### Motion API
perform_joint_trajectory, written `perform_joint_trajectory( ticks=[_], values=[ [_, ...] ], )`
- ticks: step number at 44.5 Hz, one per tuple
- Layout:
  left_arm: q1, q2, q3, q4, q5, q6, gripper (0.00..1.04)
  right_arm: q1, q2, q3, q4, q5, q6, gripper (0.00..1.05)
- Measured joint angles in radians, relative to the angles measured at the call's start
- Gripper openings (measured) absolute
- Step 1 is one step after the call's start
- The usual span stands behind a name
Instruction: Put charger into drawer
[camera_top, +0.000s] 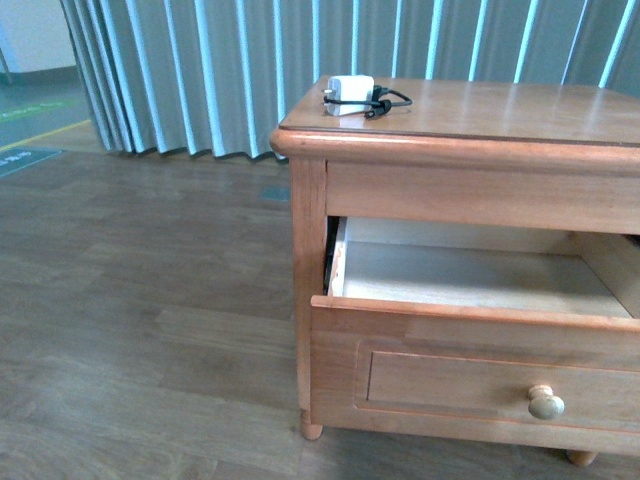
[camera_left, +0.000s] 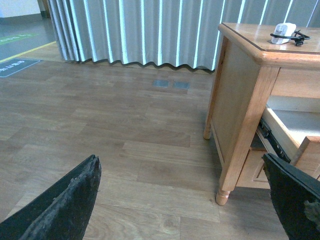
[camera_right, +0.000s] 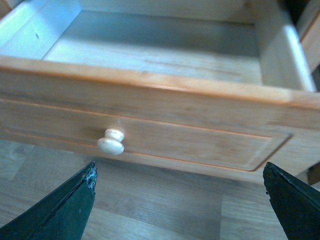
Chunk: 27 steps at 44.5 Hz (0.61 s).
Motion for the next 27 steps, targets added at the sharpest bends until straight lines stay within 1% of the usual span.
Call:
perform_joint_trajectory(
  ticks=[3,8,10,13,18,23,27],
  values=[
    [0.0,0.0,0.0,0.0,0.0,0.0,0.99,-0.042,-0.117,0.004,-0.097,-0.031,-0.001,0.96],
    [0.0,0.0,0.0,0.0,0.0,0.0,0.99,-0.132,-0.331,0.025,-0.259,-0.106,0.0,0.96],
    [0.0,0.0,0.0,0.0,0.0,0.0,0.99,-0.159,-0.388,0.033,-0.299,-0.133,0.0,0.96],
    [0.0,0.0,0.0,0.0,0.0,0.0,0.99,-0.212,-0.489,0.047,-0.372,-0.191,0.007,0.96],
    [0.0,0.0,0.0,0.0,0.0,0.0,0.99,-0.341,-0.653,0.06,-0.499,-0.336,0.039,0.96],
    [0.0,0.0,0.0,0.0,0.0,0.0,0.99,-0.454,-0.721,0.061,-0.554,-0.451,0.08,0.96],
    [0.0,0.0,0.0,0.0,0.0,0.0,0.99,-0.501,-0.744,0.061,-0.556,-0.481,0.098,0.96]
  ],
)
